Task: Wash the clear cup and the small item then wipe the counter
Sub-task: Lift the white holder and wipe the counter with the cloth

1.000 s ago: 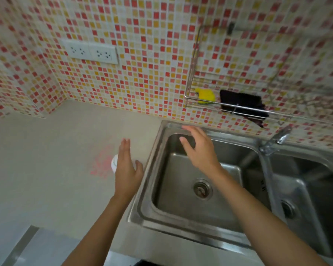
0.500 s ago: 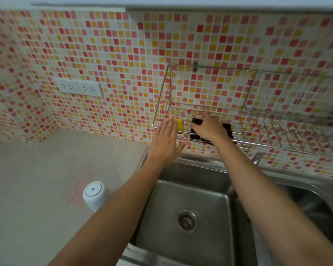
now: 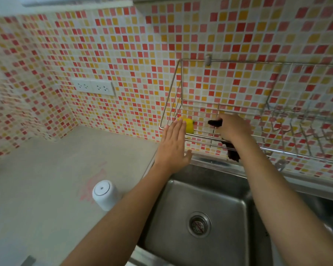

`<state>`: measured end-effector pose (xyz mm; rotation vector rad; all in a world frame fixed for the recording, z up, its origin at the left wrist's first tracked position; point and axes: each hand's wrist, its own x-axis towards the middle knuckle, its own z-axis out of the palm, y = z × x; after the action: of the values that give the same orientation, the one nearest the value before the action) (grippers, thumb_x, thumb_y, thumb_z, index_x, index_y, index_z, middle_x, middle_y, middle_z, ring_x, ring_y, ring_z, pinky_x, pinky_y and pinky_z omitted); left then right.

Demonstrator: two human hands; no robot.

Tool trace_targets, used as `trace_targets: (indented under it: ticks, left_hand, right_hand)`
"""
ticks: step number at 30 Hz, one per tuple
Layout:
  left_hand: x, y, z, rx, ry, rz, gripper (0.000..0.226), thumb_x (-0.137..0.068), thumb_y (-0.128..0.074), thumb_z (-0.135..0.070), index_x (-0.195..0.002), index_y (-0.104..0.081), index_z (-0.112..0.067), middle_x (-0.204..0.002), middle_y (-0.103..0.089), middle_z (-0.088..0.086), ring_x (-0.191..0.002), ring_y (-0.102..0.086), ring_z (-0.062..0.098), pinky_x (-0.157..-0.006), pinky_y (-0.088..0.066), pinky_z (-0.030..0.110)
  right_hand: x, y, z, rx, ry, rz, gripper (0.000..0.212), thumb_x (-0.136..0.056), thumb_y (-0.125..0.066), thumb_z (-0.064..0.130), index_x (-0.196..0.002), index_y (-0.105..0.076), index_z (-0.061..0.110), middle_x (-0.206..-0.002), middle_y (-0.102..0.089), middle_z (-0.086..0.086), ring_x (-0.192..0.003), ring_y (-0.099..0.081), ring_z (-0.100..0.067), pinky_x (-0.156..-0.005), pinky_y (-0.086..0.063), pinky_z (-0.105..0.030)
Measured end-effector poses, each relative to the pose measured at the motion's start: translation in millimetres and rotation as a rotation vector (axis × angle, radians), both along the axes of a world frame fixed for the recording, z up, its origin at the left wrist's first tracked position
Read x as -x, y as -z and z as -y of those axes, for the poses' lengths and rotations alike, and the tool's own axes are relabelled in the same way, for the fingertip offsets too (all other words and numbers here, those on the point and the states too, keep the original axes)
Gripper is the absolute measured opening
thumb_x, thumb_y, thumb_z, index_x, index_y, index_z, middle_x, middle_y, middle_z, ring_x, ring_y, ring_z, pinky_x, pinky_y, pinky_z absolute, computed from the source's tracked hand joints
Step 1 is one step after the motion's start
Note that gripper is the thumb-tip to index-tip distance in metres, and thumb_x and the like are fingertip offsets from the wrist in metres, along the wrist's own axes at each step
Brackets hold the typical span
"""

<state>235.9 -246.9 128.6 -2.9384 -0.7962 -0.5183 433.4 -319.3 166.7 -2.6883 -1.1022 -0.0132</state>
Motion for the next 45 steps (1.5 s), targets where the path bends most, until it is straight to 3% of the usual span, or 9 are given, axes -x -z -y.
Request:
trace_targets:
  ticks: [4,11,16,21,27,31,35,39,45]
  left_hand:
    - [0.9,-1.8,1.0,0.002,-0.001,-0.004,0.083,-0.09,-0.047,-0.046,-0.152,-0.006,-0.01,-0.161,-0.007,0.007,-0.149,0.003,0.022,-0.114,0.016,0.039]
    - [9.0,-3.6,-3.7,0.016,0.035,-0.025,0.085,-0.089,-0.049,-0.047,-0.152,-0.005,-0.011,-0.161,-0.007,0.006,-0.149,0.003,0.023,-0.115,0.015,0.038]
    - [24.9,-2.9,-3.3,0.121,0.15,0.013,0.088,-0.092,-0.049,-0.042,-0.152,0.008,-0.012,-0.161,0.014,0.004,-0.146,0.017,0.018,-0.121,0.006,0.039]
    - [105.9,30.5,-25.0,0.292,0.169,0.181,0.081,-0.096,-0.042,-0.049,-0.153,0.006,-0.017,-0.161,0.012,-0.001,-0.146,0.015,0.01,-0.12,0.006,0.035]
    - [214.6,96.5,-87.1,0.433,-0.064,0.292,0.088,-0.087,-0.046,-0.064,-0.153,-0.011,-0.017,-0.161,-0.007,0.002,-0.148,-0.001,0.014,-0.121,-0.006,0.036]
    - [257.4,128.6,-101.6,0.795,-0.122,0.382,0.112,-0.064,-0.056,-0.082,-0.15,-0.009,-0.026,-0.159,-0.013,-0.005,-0.146,-0.01,0.008,-0.119,-0.014,0.031]
    - [279.5,168.9,-105.8,0.996,-0.11,0.385,0.115,-0.062,-0.081,-0.06,-0.15,-0.015,-0.026,-0.154,-0.028,-0.01,-0.143,-0.025,0.005,-0.117,-0.027,0.038]
    - [272.7,177.4,-114.7,1.056,-0.123,0.501,0.091,-0.061,-0.091,-0.028,-0.129,-0.033,-0.041,-0.126,-0.046,-0.027,-0.118,-0.043,-0.016,-0.095,-0.033,0.003]
    - [269.5,180.1,-125.2,1.116,-0.066,0.604,0.077,-0.064,-0.089,-0.018,-0.126,-0.044,-0.032,-0.122,-0.055,-0.014,-0.115,-0.055,0.004,-0.095,-0.045,0.021]
  right_hand:
    - [-6.9,1.2,2.0,-0.022,-0.052,-0.128,0.039,-0.092,-0.045,0.009,-0.128,-0.046,0.023,-0.116,-0.05,-0.019,-0.095,-0.055,-0.038,-0.077,-0.048,-0.039]
    - [9.1,-19.1,10.9,-0.43,0.001,-0.279,0.036,-0.097,-0.036,0.006,-0.131,-0.044,0.014,-0.112,-0.057,-0.016,-0.083,-0.053,-0.028,-0.058,-0.039,-0.03]
    - [30.5,-44.5,24.9,-0.83,0.142,-0.404,0.041,-0.099,-0.032,0.014,-0.14,-0.037,0.016,-0.135,-0.05,-0.008,-0.115,-0.052,-0.026,-0.083,-0.041,-0.03]
    - [120.7,-62.2,27.8,-1.055,0.022,-0.337,0.029,-0.094,-0.035,0.004,-0.117,-0.049,0.013,-0.102,-0.052,0.003,-0.086,-0.049,-0.007,-0.063,-0.034,0.001]
    - [205.8,27.5,-17.3,-0.778,-0.042,-0.508,0.023,-0.094,-0.041,0.005,-0.104,-0.048,0.024,-0.089,-0.055,0.01,-0.073,-0.049,0.005,-0.062,-0.039,-0.023]
    - [247.3,115.3,-65.2,-0.59,0.021,-0.579,0.021,-0.091,-0.046,0.002,-0.107,-0.052,0.014,-0.099,-0.058,-0.007,-0.09,-0.056,-0.024,-0.069,-0.036,-0.03]
    - [285.5,174.7,-108.3,-0.488,-0.01,-0.611,0.032,-0.091,-0.056,0.01,-0.123,-0.054,0.014,-0.115,-0.063,-0.008,-0.105,-0.058,-0.024,-0.084,-0.042,-0.028]
    - [299.9,220.1,-134.0,-0.26,-0.132,-0.695,0.032,-0.098,-0.046,0.021,-0.128,-0.055,0.019,-0.123,-0.064,-0.007,-0.115,-0.058,-0.023,-0.1,-0.042,-0.035]
    - [297.9,249.0,-144.3,-0.108,-0.32,-0.194,0.043,-0.086,-0.048,0.029,-0.126,-0.059,0.021,-0.124,-0.062,-0.007,-0.118,-0.053,-0.032,-0.102,-0.035,-0.052]
